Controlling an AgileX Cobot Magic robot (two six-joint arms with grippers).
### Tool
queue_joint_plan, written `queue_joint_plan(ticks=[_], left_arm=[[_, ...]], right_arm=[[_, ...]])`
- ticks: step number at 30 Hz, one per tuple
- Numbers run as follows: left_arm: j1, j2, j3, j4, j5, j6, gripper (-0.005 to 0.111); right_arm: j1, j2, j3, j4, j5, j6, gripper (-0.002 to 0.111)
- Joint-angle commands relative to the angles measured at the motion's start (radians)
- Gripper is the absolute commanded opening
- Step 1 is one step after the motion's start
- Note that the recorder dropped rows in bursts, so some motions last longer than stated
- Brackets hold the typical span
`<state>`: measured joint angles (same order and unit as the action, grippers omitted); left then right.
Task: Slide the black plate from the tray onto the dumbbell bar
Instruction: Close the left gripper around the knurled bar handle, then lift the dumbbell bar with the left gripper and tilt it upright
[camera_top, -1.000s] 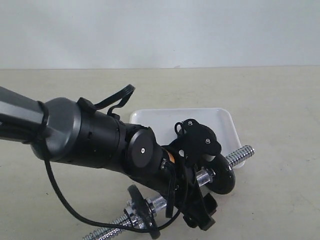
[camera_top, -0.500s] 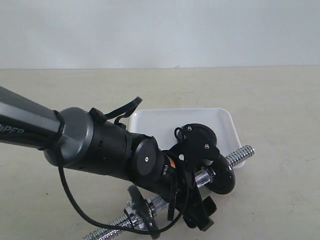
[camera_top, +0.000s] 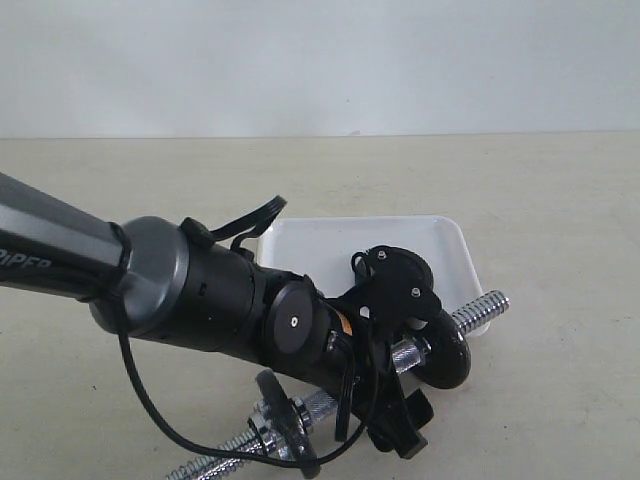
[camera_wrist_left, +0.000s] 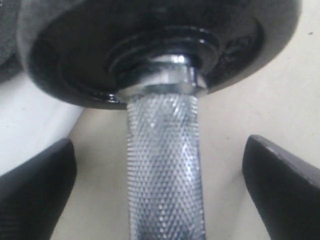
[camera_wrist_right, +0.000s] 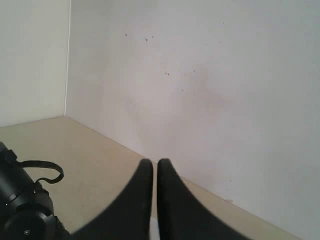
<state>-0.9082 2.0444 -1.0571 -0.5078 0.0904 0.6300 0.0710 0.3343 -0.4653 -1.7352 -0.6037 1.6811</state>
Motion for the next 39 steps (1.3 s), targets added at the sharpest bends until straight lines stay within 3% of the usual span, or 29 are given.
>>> queue_joint_plan(ticks=[1,8,12,20,21,23,39], left_arm=[[-0.009,0.004,-0.004,0.012,-0.018,0.003,0.082],[-0.009,0.004,-0.004,0.012,-0.023,0.003,0.081],[-0.009,0.004,-0.004,0.012,-0.019,0.003,0.072],[-0.009,0.004,-0.004,0.012,-0.011,0.003,0.023],[-0.009,0.004,-0.004,0.012,-0.011,0.003,0.012],[-0.009,0.004,-0.004,0.012,-0.009,0.007,0.004],[-0.009,0.004,-0.014,0.0,0.066,0.007,0.004]], right_arm=[[-0.001,0.006,-0.008,-0.005,-0.003,0.003,0.001],[-0.001,0.006,-0.008,-0.005,-0.007,0.015,0.001],[-0.001,0.006,-0.008,-0.005,-0.02,0.017,0.001],[-0.001,0.006,-0.008,-0.005,-0.029,0.017,0.001],[-0.001,0.006,-0.008,-0.005,-0.034,0.017,0.001],[-0.001,0.006,-0.008,-0.005,-0.044,0.021,0.001],[-0.001,0.006,-0.008,-0.009,-0.046,0.044,0.001]])
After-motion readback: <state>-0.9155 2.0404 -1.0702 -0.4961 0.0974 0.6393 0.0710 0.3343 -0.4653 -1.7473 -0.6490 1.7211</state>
